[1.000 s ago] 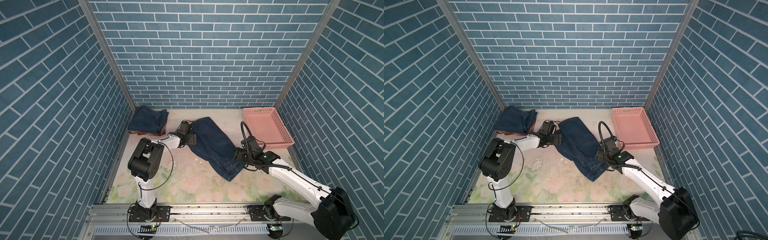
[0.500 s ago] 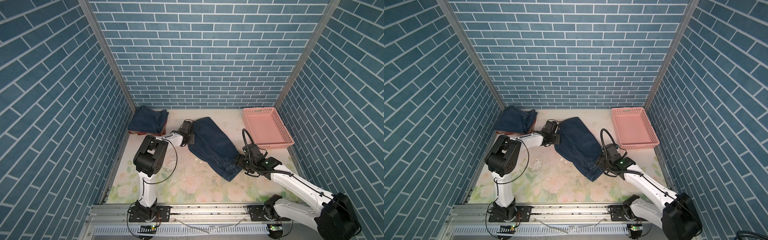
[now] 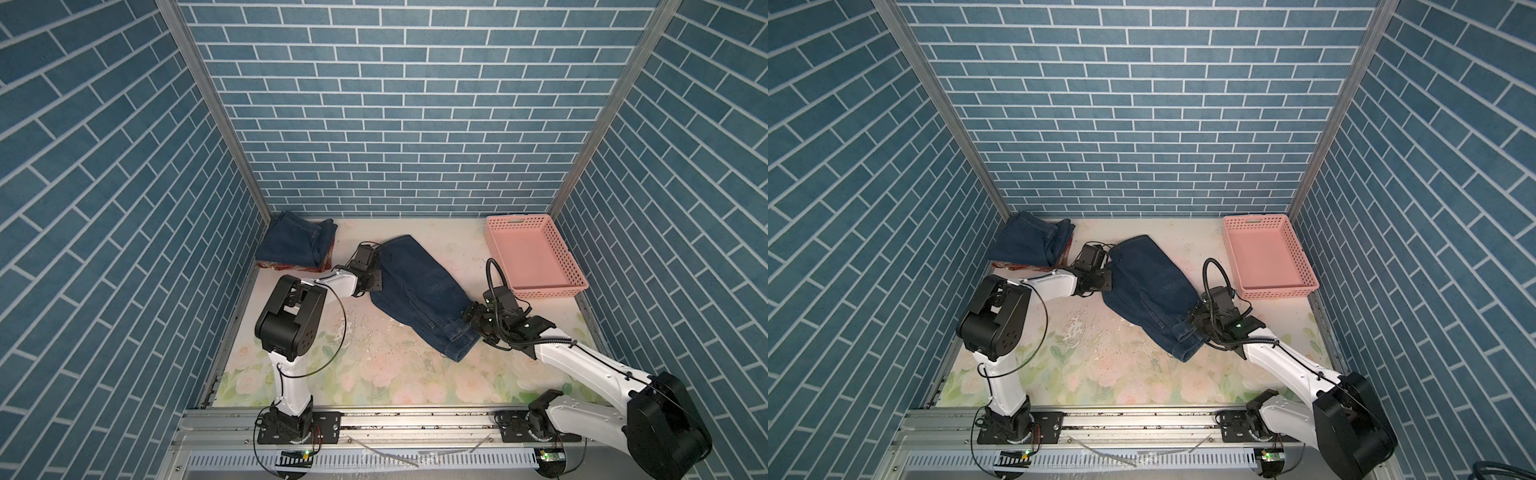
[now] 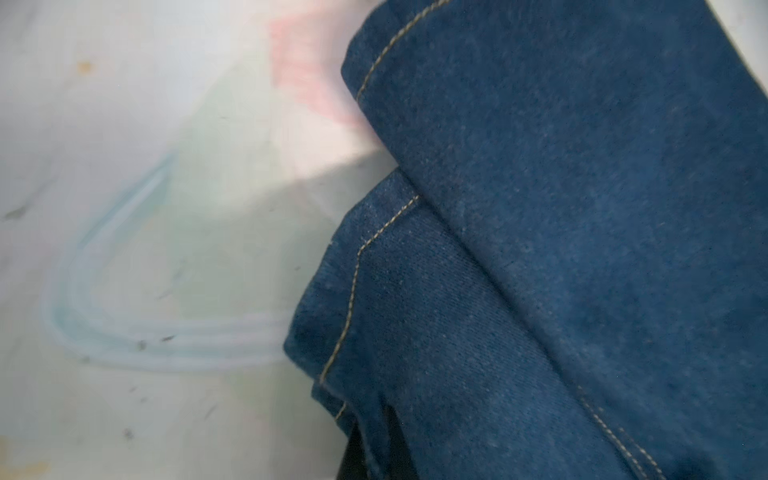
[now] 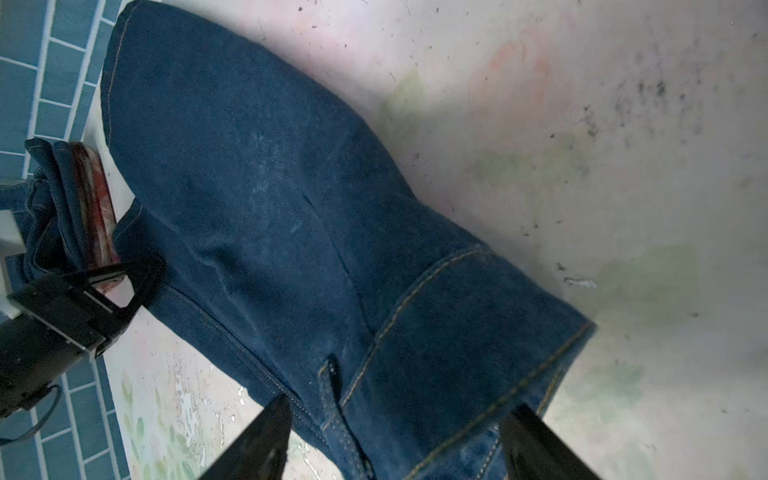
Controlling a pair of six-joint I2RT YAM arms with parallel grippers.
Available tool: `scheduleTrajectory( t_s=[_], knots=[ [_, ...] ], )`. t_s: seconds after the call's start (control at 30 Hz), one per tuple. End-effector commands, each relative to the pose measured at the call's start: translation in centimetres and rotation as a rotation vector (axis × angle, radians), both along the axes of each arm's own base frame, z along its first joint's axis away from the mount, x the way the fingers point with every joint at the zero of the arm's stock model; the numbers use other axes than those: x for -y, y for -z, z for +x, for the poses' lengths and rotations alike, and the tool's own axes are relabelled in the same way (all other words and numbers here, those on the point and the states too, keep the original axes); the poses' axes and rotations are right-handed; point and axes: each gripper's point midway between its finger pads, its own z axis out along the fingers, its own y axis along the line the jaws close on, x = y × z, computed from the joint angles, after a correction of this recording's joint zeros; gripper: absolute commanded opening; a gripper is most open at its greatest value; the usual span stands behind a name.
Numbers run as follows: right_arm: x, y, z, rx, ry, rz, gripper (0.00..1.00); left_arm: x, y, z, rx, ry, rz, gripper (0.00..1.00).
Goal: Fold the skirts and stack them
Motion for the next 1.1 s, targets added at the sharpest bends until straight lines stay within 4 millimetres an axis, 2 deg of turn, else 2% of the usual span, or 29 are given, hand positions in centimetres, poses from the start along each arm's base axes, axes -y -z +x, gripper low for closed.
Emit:
scheduleTrajectory(
  t_s=[0.0,0.13,0.23,0.37,0.47,0.67,0.8,0.9,1.0,1.07],
  knots=[
    [0.0,0.3,1.1,0.008,0.028,0.027,0.78,-1.5,-0.5,-0.9,0.005,-0.073,-0.03,0.0],
    [-0.2,0.4,3.3,0.038,0.02,0.06,0.78,-2.2,0.1,-2.8,-0.006,-0.117,-0.068,0.0],
    [-1.2,0.6,5.0,0.059,-0.003,0.109,0.76,-2.3,0.8,-4.4,-0.014,-0.154,-0.128,0.0],
    [-1.0,0.3,7.9,0.105,-0.014,0.124,0.73,-2.6,1.7,-6.4,-0.025,-0.185,-0.179,0.0],
    [-1.0,-0.5,10.8,0.161,-0.058,0.1,0.72,-2.8,1.5,-7.6,-0.02,-0.192,-0.179,0.0],
    [-2.7,-1.1,17.5,0.225,-0.15,0.139,0.72,-3.0,1.8,-10.5,-0.03,-0.191,-0.152,0.0],
    [-3.6,-1.3,22.3,0.258,-0.211,0.152,0.73,-2.1,2.1,-12.2,-0.033,-0.168,-0.135,0.0],
    [-3.8,-1.8,24.2,0.277,-0.241,0.141,0.74,-1.2,2.5,-13.2,-0.051,-0.138,-0.127,0.01],
    [-2.9,-2.4,24.1,0.276,-0.265,0.067,0.78,-1.0,2.5,-14.0,-0.062,-0.121,-0.12,0.3],
    [-1.9,-2.8,23.1,0.258,-0.263,0.019,0.78,-1.8,1.6,-14.4,-0.048,-0.115,-0.081,0.48]
  ],
)
